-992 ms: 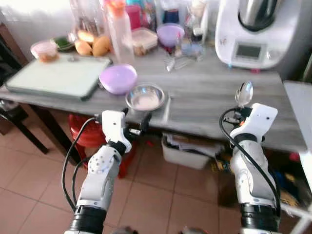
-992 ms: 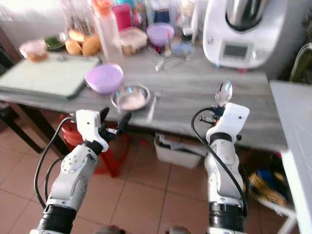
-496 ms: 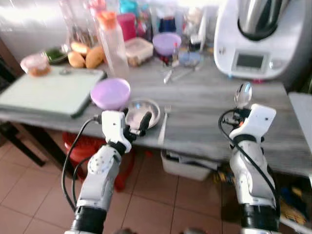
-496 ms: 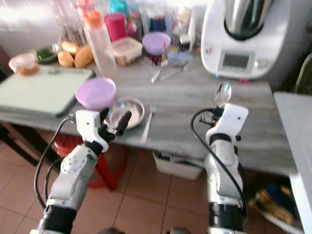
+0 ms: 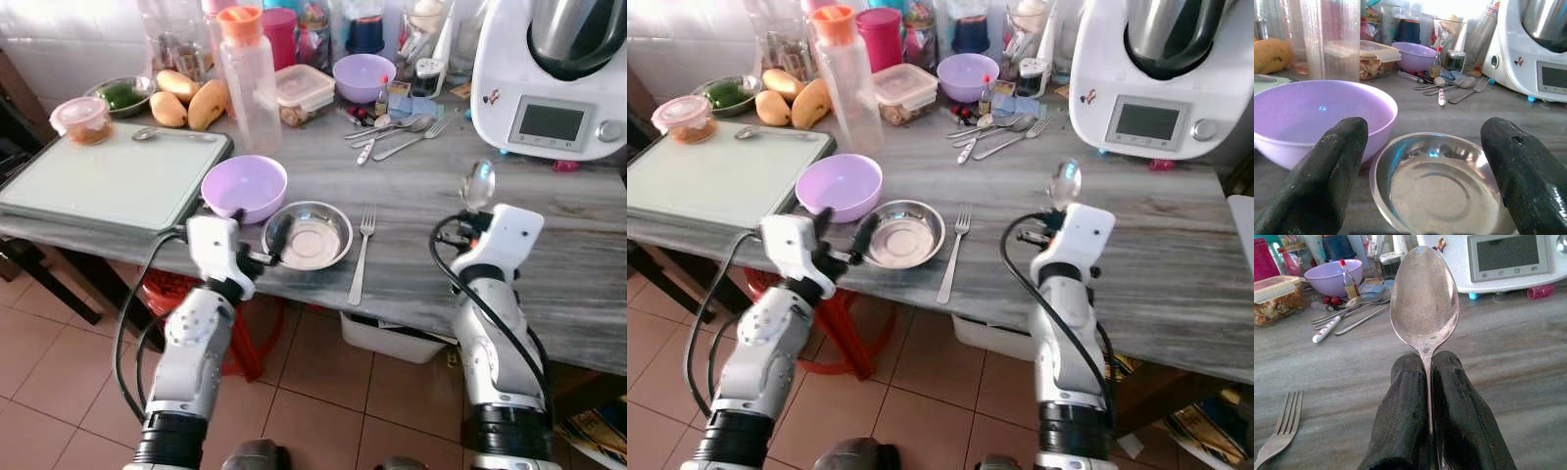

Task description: Setting the table

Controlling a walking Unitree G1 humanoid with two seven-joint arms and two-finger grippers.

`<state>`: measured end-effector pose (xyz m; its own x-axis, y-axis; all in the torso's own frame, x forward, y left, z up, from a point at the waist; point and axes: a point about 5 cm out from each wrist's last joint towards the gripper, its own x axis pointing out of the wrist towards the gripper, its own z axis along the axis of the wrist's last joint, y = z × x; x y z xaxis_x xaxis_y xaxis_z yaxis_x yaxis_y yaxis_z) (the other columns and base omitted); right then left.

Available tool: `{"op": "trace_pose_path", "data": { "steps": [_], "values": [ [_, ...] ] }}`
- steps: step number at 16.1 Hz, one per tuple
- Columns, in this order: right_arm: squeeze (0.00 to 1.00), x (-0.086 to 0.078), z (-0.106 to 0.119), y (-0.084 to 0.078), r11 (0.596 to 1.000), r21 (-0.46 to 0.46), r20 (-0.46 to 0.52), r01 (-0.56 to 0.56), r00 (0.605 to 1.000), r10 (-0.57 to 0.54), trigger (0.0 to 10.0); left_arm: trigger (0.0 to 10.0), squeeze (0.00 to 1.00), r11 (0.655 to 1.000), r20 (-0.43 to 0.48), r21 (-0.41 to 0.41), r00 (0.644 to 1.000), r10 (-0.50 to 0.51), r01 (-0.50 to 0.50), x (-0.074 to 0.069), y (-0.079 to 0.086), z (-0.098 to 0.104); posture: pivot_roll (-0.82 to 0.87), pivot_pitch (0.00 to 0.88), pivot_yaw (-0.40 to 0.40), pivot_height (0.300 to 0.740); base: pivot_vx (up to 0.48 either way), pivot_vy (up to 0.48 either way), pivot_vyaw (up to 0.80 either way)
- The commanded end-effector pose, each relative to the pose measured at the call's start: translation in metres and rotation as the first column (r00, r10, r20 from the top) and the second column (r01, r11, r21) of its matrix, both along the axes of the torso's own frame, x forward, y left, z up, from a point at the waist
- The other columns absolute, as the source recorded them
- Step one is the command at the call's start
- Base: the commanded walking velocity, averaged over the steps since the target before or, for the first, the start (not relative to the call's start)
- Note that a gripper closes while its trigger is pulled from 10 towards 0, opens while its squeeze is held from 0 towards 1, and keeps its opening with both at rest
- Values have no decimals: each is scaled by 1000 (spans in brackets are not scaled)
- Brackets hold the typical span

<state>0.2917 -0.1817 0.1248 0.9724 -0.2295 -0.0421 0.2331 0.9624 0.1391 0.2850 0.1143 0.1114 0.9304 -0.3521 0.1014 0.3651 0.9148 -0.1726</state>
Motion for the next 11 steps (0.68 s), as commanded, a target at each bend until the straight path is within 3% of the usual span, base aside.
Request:
{"op": "trace_pose_path", "data": {
  "steps": [1,4,7,9,11],
  "values": [
    [0,1,4,3,1000,7,22,-3,1000,3,10000,10000,0,1000,4,12,1000,27,-27,-1,8,1,-3,0,45,740,0,390,0],
    [0,0,3,2,1000,6,20,2,1000,-2,10000,10000,0,1000,2,14,1000,16,-16,-3,7,0,-7,0,49,740,0,469,0],
    [0,-3,1,-1,1000,-14,2,24,1000,-24,10000,10000,0,999,3,30,1000,19,-19,-7,6,0,-8,0,50,740,0,0,0],
    [0,-6,-2,-8,996,55,-7,75,997,-75,10000,10000,0,999,-16,52,1000,10,-9,-12,6,-1,-3,0,49,740,0,0,0],
    [0,-9,-5,-18,991,35,-27,126,992,-126,10000,10000,0,997,-10,78,1000,-24,25,-19,4,0,-2,0,50,740,0,0,0]
  ]
}}
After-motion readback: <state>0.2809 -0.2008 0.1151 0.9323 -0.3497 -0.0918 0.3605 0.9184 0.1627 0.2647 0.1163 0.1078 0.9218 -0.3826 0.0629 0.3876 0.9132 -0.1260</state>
